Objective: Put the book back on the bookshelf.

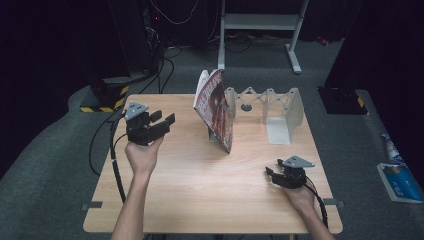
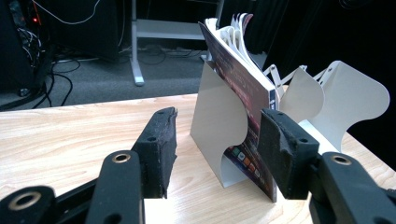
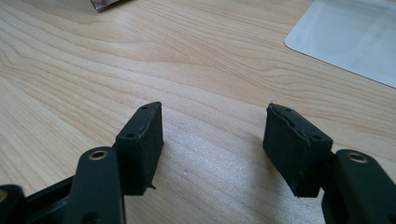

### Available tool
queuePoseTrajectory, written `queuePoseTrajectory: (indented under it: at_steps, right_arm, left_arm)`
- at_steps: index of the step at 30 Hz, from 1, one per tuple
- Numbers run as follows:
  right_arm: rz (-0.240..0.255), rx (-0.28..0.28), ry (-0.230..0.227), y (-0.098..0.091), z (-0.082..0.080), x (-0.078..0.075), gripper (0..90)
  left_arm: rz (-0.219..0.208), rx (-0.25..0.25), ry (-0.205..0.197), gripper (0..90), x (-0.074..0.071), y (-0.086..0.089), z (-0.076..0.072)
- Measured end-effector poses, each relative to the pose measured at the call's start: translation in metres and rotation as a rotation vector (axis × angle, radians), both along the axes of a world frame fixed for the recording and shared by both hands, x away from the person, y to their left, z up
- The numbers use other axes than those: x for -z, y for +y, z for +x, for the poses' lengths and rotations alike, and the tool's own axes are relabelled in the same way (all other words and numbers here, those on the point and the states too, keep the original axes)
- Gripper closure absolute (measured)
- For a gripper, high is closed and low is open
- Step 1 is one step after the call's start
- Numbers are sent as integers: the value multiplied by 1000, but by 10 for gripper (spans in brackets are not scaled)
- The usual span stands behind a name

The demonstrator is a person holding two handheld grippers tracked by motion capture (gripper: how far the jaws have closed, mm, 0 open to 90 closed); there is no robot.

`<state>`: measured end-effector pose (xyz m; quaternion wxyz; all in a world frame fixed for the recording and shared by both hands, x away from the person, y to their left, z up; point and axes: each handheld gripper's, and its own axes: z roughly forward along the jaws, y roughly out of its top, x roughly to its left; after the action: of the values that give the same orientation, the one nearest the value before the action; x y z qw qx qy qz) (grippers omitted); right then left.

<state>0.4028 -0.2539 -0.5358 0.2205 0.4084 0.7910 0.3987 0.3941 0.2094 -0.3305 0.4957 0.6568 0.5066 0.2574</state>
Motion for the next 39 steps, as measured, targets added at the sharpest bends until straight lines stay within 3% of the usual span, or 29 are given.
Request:
queuePoseTrajectory:
  at_steps: [12, 18, 23, 39]
  right_arm:
    - [0, 0, -1, 0, 0, 0, 379]
    - [0, 0, 0, 0, 0, 0, 378]
    - [0, 0, 0, 0, 0, 0, 378]
    - [0, 0, 0, 0, 0, 0, 377]
  left_arm:
    - [-13, 6, 3, 468, 6, 2, -7]
    - [-17, 6, -16, 469, 9, 1, -11]
    - [15, 7, -21, 469, 12, -3, -15]
    - [-2, 32, -14, 468, 23, -6, -21]
